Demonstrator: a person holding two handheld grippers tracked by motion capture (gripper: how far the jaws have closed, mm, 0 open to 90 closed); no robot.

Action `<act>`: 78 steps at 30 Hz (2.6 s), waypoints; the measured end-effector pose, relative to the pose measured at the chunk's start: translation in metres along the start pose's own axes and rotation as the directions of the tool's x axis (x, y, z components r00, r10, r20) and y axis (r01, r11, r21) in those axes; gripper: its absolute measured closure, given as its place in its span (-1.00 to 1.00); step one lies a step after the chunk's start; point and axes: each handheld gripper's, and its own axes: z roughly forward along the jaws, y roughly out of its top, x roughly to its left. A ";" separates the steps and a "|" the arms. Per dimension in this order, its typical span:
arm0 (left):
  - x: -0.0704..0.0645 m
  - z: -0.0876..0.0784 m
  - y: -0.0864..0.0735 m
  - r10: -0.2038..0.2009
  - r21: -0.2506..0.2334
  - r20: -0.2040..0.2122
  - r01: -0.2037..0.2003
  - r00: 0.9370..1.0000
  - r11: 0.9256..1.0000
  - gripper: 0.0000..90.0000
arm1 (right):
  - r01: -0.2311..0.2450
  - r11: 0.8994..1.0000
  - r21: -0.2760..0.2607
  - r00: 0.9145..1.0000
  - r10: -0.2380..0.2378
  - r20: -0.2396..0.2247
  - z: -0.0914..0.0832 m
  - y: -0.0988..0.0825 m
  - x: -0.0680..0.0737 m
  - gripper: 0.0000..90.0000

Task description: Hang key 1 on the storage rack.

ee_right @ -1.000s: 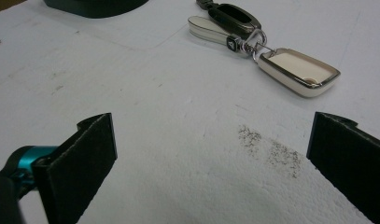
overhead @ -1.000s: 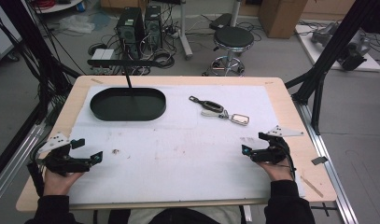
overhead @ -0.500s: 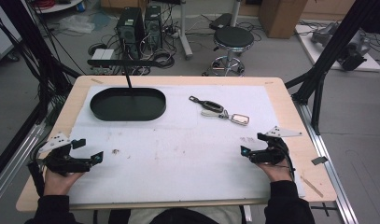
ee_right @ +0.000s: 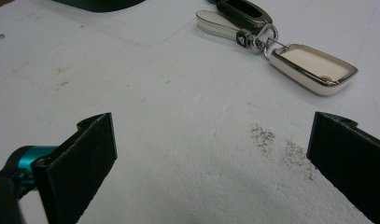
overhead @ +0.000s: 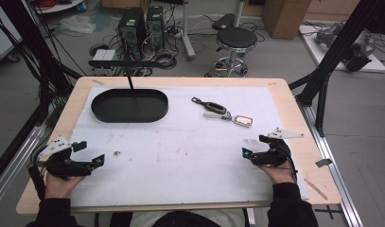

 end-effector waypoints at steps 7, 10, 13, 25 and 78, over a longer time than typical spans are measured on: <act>0.000 -0.002 -0.001 -0.007 -0.012 -0.016 0.007 1.000 1.000 -0.92 | 0.009 1.000 0.017 1.000 -0.009 -0.004 0.009 0.005 -0.001 -0.98; 0.000 -0.002 -0.001 -0.009 -0.013 -0.020 0.008 1.000 1.000 -0.92 | 0.013 1.000 0.008 1.000 -0.013 -0.003 0.011 0.011 -0.001 -0.98; 0.000 -0.001 -0.001 -0.004 -0.005 -0.020 0.004 1.000 1.000 -0.92 | 0.016 1.000 0.010 1.000 -0.016 -0.013 0.013 0.016 -0.001 -0.98; 0.000 0.001 -0.001 0.002 0.001 -0.021 -0.002 1.000 1.000 -0.92 | 0.068 0.997 0.045 0.996 -0.065 -0.055 0.031 0.041 0.001 -0.98; 0.001 0.005 -0.001 0.006 0.018 -0.019 -0.005 1.000 1.000 -0.92 | 0.199 0.949 0.246 0.978 -0.174 -0.118 0.130 0.092 -0.010 -0.98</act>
